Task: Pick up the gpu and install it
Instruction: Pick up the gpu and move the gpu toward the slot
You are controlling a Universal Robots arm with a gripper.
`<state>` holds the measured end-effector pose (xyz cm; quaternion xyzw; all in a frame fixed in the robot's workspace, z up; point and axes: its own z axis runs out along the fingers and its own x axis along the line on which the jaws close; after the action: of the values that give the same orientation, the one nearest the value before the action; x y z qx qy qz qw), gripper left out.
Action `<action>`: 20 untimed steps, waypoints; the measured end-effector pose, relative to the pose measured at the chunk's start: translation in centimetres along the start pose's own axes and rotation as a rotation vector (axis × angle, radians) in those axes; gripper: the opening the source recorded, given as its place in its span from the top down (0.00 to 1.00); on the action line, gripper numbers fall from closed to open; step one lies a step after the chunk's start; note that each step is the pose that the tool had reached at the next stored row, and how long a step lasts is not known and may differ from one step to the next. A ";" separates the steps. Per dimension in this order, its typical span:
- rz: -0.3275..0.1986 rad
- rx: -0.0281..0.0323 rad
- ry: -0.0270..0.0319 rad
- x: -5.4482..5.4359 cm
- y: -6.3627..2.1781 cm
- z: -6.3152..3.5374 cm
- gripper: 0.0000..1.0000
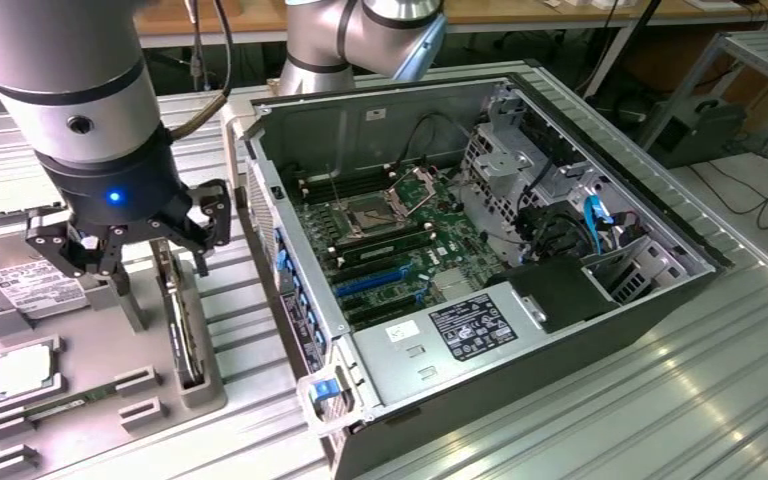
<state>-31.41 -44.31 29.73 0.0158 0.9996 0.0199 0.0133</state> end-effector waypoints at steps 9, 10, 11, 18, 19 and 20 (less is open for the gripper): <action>0.000 0.0001 -0.0001 0.0 -0.11 1.85 0.28; 0.000 0.0001 -0.0001 0.0 -0.11 2.02 0.28; 0.000 0.0002 0.0000 0.1 -0.12 2.17 0.28; 0.000 0.0003 0.0001 0.1 -0.18 3.47 0.28; 0.000 0.0003 0.0003 0.1 -0.19 3.65 0.28; 0.000 0.0003 0.0004 0.1 -0.20 3.82 0.28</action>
<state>-31.41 -44.36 25.90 0.0158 0.9996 0.0198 0.0131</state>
